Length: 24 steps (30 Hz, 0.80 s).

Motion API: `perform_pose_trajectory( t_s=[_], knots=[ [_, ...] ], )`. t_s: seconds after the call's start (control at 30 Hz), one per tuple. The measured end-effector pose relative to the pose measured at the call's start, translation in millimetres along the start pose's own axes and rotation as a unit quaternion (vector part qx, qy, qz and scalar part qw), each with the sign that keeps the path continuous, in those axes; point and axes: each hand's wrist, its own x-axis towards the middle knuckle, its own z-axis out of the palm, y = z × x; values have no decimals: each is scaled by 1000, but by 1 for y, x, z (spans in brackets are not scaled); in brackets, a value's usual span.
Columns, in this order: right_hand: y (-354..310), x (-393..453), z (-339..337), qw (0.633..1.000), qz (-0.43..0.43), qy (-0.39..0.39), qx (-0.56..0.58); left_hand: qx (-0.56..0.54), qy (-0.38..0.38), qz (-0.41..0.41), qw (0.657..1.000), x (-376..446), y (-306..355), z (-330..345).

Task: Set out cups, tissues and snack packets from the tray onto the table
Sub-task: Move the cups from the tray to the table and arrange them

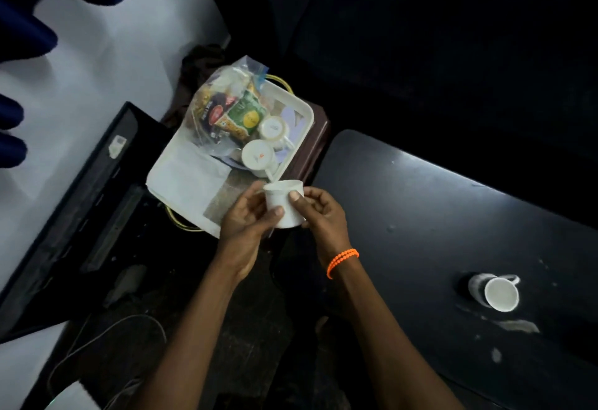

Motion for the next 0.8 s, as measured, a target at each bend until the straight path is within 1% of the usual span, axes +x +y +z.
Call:
perform_pose_trajectory(
  t_s=[0.07,0.13,0.2,0.3,0.43,0.57,0.67,0.8],
  knots=[
    [-5,-6,-31,1000,-11,-8,-7,60,-92,-17,994,0,-7,13],
    [-8,-12,-66,999,-21,-9,-23,118,-145,-32,982,4,-13,30],
    [-6,-18,-100,999,-28,6,-38,161,-182,-43,969,8,-22,56],
    [7,-29,-143,997,-39,68,-27,234,-221,-45,946,11,-46,99],
    [32,-51,-192,981,-46,188,-19,323,-283,-59,901,6,-90,154],
    [59,-74,-234,946,-34,321,-29,371,-330,-71,865,-6,-140,200],
    [73,-87,-262,931,-31,359,-58,386,-347,-88,850,-18,-171,222],
    [82,-95,-284,914,-7,400,-67,383,-329,-92,858,-28,-193,243]
  ],
)
